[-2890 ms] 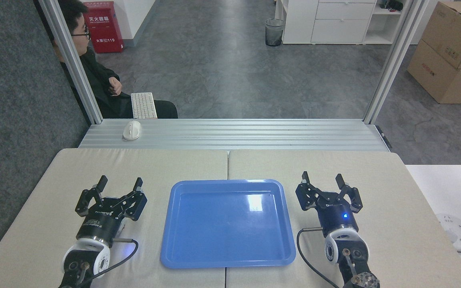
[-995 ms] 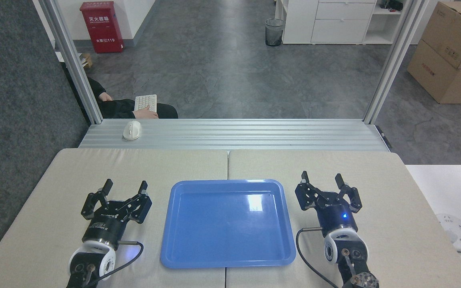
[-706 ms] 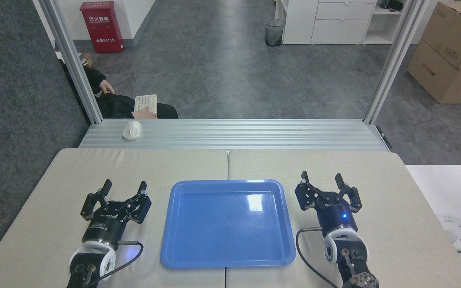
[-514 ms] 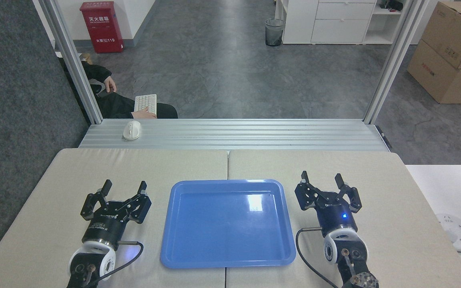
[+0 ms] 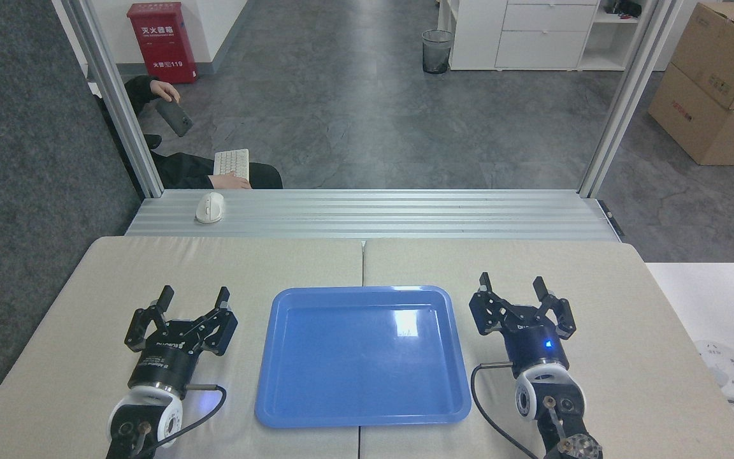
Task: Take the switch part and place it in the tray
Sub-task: 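Lower the left gripper and close it on the white-green switch part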
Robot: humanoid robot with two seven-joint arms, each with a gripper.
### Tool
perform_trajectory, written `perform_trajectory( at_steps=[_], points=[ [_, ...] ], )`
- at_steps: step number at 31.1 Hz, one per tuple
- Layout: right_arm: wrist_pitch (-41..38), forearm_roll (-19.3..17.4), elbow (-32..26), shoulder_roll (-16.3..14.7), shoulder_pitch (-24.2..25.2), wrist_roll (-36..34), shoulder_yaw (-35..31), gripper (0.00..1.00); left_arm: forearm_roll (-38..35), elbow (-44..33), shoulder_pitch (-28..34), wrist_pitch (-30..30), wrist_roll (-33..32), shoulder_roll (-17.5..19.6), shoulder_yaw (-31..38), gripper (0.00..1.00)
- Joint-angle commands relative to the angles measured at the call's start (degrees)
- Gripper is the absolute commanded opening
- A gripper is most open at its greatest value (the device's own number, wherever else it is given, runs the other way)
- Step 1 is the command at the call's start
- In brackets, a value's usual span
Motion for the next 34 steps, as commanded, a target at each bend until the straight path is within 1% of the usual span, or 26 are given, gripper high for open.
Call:
perform_trajectory(
  at_steps=[1,4,8,14,21,25,29,34],
  points=[
    [0.03,0.00,0.06,0.03,0.00,0.01,-0.26,1.00,-0.06,4.88,0.09,-0.24,0.46,0.49,0.42,1.00],
    [-0.06,0.00,-0.03,0.03,0.00,-0.08,-0.26,1.00,-0.50,6.46,0.44,-0.59,0.63,0.58,0.33,1.00],
    [0.03,0.00,-0.03,0.03,0.00,-0.08,-0.26,1.00,-0.59,10.50,0.36,-0.68,0.81,0.85,0.33,1.00],
    [0.03,-0.09,0.06,0.03,0.00,-0.08,-0.26,1.00,-0.68,10.77,0.97,-0.85,2.92,1.46,-0.11,1.00],
    [0.03,-0.09,0.06,0.03,0.00,-0.08,-0.26,1.00,-0.85,14.90,0.80,-0.76,3.18,2.16,-0.29,1.00],
    [0.02,-0.18,-0.03,-0.06,0.00,-0.08,-0.26,1.00,-0.85,15.60,0.45,0.11,4.15,2.51,-0.29,1.00],
    [0.03,-0.18,-0.03,-0.06,0.00,-0.08,-0.26,1.00,-0.76,17.97,-0.08,0.46,4.67,3.22,-0.29,1.00],
    [-0.06,-0.27,0.06,-0.06,0.00,-0.34,-0.26,1.00,-0.85,18.59,-0.17,3.01,6.70,3.57,-0.37,1.00]
  ],
)
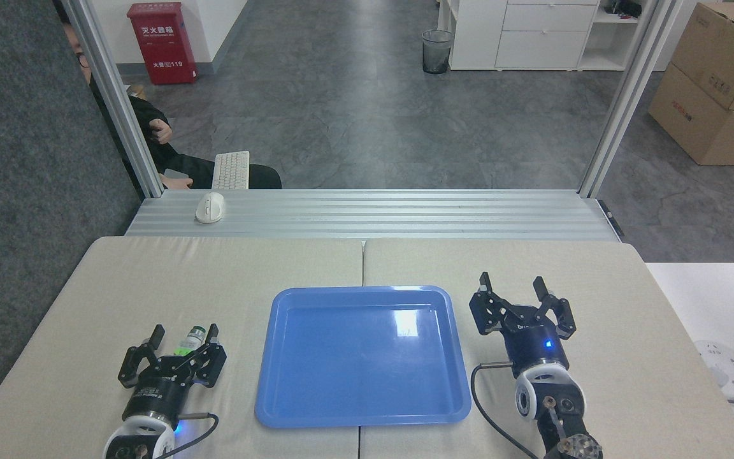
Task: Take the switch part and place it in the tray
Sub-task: 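Lower the left gripper and close it on the white-green switch part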
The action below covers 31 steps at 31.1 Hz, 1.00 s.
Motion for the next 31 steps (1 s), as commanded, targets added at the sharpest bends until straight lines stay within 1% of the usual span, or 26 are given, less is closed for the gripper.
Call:
perform_trajectory(
  at_steps=[1,6,11,22,29,30,31],
  points=[
    [-0.06,-0.09,-0.05,-0.07,0.00,-0.21,-0.26,1.00,-0.01,5.84,-0.21,1.51,1.21,1.75,-0.23,1.00],
    [0.02,-0.09,-0.05,-0.07,0.00,-0.21,-0.26,1.00,-0.10,5.49,0.58,-0.16,1.21,1.49,-0.41,1.00],
    [0.02,-0.09,-0.05,-0.07,0.00,-0.21,-0.26,1.00,-0.10,5.31,0.67,-3.06,1.21,1.22,-0.41,1.00],
    [0.02,-0.09,0.04,-0.07,0.00,-0.21,-0.26,1.00,-0.27,8.12,0.05,-2.45,1.21,1.57,-0.59,1.00],
    [-0.06,-0.09,-0.05,-0.07,0.00,-0.21,-0.26,1.00,-0.89,8.12,0.14,-2.19,1.29,1.57,-1.82,1.00],
    [-0.06,-0.09,0.04,-0.15,0.00,-0.21,-0.26,1.00,-1.24,8.12,0.14,-2.10,1.29,1.57,-2.08,0.98],
    [0.02,-0.09,-0.05,-0.07,0.00,-0.21,-0.18,1.00,-1.42,8.12,0.14,-2.10,1.38,1.57,-2.43,0.93]
  ],
)
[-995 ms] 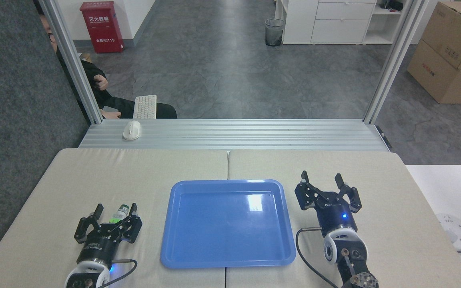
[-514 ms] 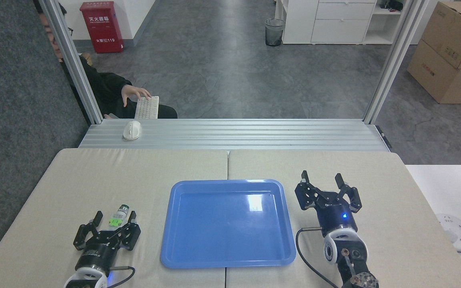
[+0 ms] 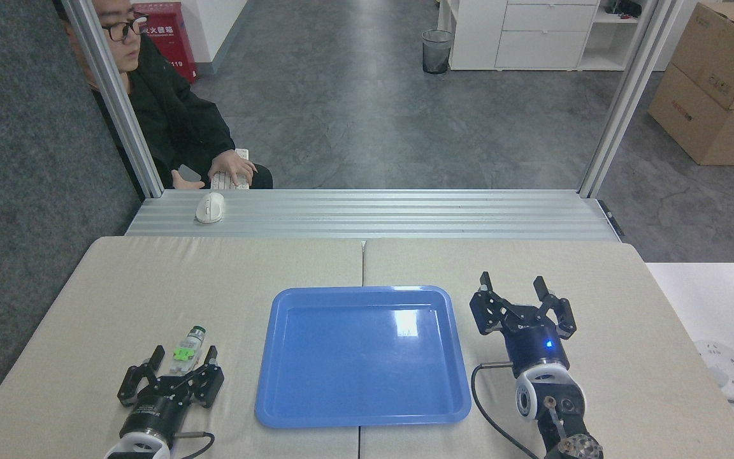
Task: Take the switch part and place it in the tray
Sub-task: 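Lift the switch part with the left gripper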
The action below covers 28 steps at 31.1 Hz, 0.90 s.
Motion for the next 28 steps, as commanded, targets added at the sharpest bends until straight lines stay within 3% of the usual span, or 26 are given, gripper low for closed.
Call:
perform_trajectory(
  at_steps=[1,7,9,23,28],
  points=[
    [0.05,-0.01,-0.05,0.00,0.00,-0.03,-0.26,1.00,-1.04,2.20,-0.05,0.22,0.26,0.32,-1.85,0.85],
    [0.05,-0.01,0.04,0.00,0.00,-0.11,-0.27,1.00,-5.77,2.20,0.12,0.31,2.28,0.32,-2.38,0.26],
    [0.05,-0.01,0.04,0.00,0.00,-0.03,-0.27,1.00,-7.79,2.20,0.30,0.31,2.28,0.32,-2.38,0.00],
    [0.05,-0.01,0.04,0.00,0.00,-0.03,-0.27,1.00,-8.95,1.15,-0.49,5.32,3.60,0.32,-3.43,0.00],
    [0.05,0.00,0.04,0.00,0.00,-0.03,-0.27,1.00,-8.25,-10.43,-0.58,3.74,3.08,2.34,-1.33,0.00]
  ],
)
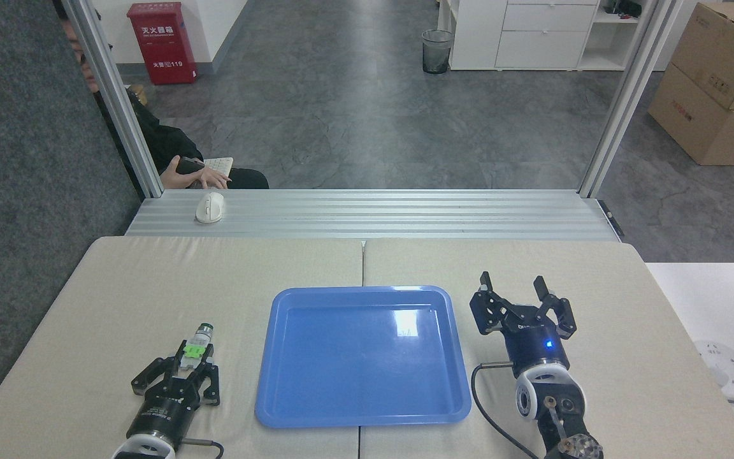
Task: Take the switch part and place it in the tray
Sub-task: 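Carry the switch part with the left gripper over the blue tray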
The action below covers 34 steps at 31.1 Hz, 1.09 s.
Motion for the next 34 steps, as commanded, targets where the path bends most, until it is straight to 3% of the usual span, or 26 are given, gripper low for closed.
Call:
perform_trajectory(
  at_steps=[1,6,9,15,20,24,28,34],
  points=[
    [0.05,0.09,0.04,0.00,0.00,0.08,-0.27,1.00,0.42,-13.84,-0.22,-1.82,-0.35,2.06,2.02,0.00],
    [0.05,0.09,0.04,-0.08,0.00,0.08,-0.27,1.00,2.54,-25.10,1.54,-9.12,-3.68,1.27,2.55,0.00],
    [0.05,0.09,0.04,-0.08,0.00,0.08,-0.27,1.00,2.80,-30.37,4.17,-13.25,-5.18,-1.10,2.20,0.00],
    [0.05,0.17,0.04,-0.17,0.00,0.08,-0.18,1.00,2.63,-34.78,6.46,-18.79,-7.12,-6.02,1.41,0.00],
    [0.05,0.17,0.13,-0.17,0.00,-0.01,-0.18,1.00,1.22,-34.79,5.85,-19.59,-9.49,-6.38,-5.95,0.00],
    [0.05,0.17,0.13,-0.17,0.00,-0.01,-0.18,1.00,-6.92,-32.07,5.50,-19.24,-11.33,-7.78,-11.59,0.00],
    [0.05,0.17,0.04,-0.08,0.00,-0.01,-0.18,1.00,-16.17,-26.88,6.03,-19.41,-11.51,-12.26,-12.92,0.00],
    [0.05,0.17,0.04,0.00,0.00,-0.01,-0.18,1.00,-18.91,-21.00,4.54,-19.06,-12.13,-12.71,-13.09,0.00]
  ],
)
